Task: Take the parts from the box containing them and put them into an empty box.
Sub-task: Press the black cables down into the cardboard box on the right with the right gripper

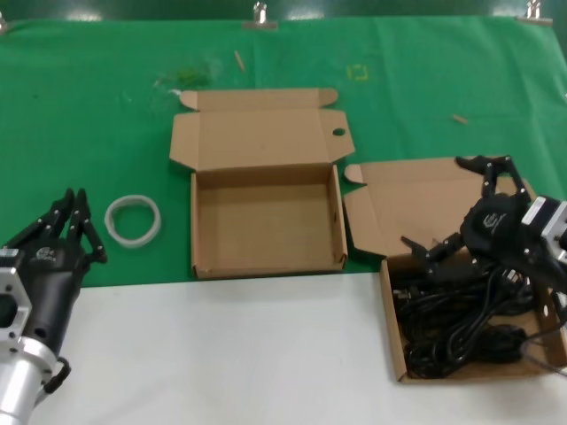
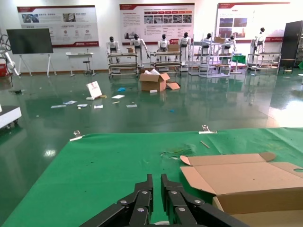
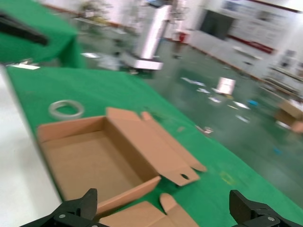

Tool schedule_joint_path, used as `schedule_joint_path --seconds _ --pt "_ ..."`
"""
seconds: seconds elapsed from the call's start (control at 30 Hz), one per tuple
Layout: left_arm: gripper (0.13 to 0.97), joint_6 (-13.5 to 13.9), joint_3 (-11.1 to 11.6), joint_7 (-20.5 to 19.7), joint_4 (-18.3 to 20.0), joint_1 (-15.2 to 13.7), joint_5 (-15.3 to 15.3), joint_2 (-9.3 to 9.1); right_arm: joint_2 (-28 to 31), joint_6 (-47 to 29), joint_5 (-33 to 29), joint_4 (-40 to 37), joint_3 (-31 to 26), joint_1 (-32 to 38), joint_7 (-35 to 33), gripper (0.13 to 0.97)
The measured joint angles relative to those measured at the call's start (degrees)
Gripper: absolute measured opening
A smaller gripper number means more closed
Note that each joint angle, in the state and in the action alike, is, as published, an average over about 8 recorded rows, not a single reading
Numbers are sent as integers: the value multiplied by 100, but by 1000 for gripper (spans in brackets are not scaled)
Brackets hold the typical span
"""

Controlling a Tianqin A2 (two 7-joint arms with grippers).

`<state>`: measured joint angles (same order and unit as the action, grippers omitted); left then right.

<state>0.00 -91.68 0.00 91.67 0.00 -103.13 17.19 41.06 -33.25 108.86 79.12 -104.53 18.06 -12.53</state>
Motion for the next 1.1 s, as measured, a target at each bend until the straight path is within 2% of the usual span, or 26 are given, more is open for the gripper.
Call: schedule_joint_path --seconds 0.2,0.3,0.43,0.63,0.83,1.1 --pt "171 0 0 0 0 0 0 0 353 -1486 -20 -751 -553 1114 -694 966" --pt "163 0 0 0 0 0 0 0 422 -2205 -130 -1271 -888 1747 -1186 966" --pt "148 0 0 0 0 0 0 0 356 -2833 -664 -1975 -1193 2437 -2046 966" --pt "140 0 0 0 0 0 0 0 166 -3134 -1595 -2740 -1567 3122 -3444 966" --pt "140 0 0 0 0 0 0 0 79 -3330 -2087 -2795 -1795 3361 -4041 966" --pt "140 0 0 0 0 0 0 0 296 -3726 -2382 -2049 -1931 3219 -3982 966"
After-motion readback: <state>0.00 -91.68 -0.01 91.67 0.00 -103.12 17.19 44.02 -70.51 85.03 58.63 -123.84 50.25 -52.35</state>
